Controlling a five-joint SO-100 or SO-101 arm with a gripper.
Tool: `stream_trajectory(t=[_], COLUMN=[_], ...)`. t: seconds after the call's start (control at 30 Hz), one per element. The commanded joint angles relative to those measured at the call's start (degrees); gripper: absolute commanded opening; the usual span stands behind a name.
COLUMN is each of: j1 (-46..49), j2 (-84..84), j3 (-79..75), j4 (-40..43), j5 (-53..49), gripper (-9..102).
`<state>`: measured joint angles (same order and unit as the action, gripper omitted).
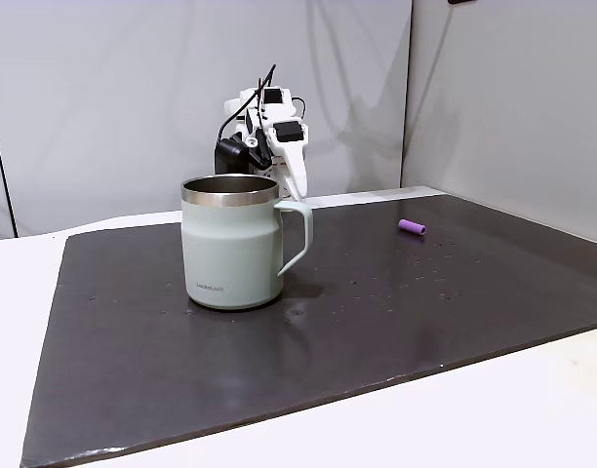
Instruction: Grasp a pengrip and put it in the cup.
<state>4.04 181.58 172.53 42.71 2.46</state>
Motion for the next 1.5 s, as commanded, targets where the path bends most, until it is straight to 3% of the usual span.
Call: stream_trajectory(t=[0.0, 0.3, 0.6, 0.8, 1.07, 1.47], j1=[-2.11, -2.2, -3.43, -7.38, -14.24, -25.58], j2=[0.53, 0.53, -1.05, -23.38, -54.58, -72.86], j3=[-0.35, -0.35, -9.23, -29.62, -59.94, -80.33], j4=[-0.09, -0.18, 2.37, 5.1, 15.12, 26.89], j5=[-2.99, -3.25, -14.68, -16.88, -25.75, -37.97], gripper=[0, 0, 0, 0, 0, 1])
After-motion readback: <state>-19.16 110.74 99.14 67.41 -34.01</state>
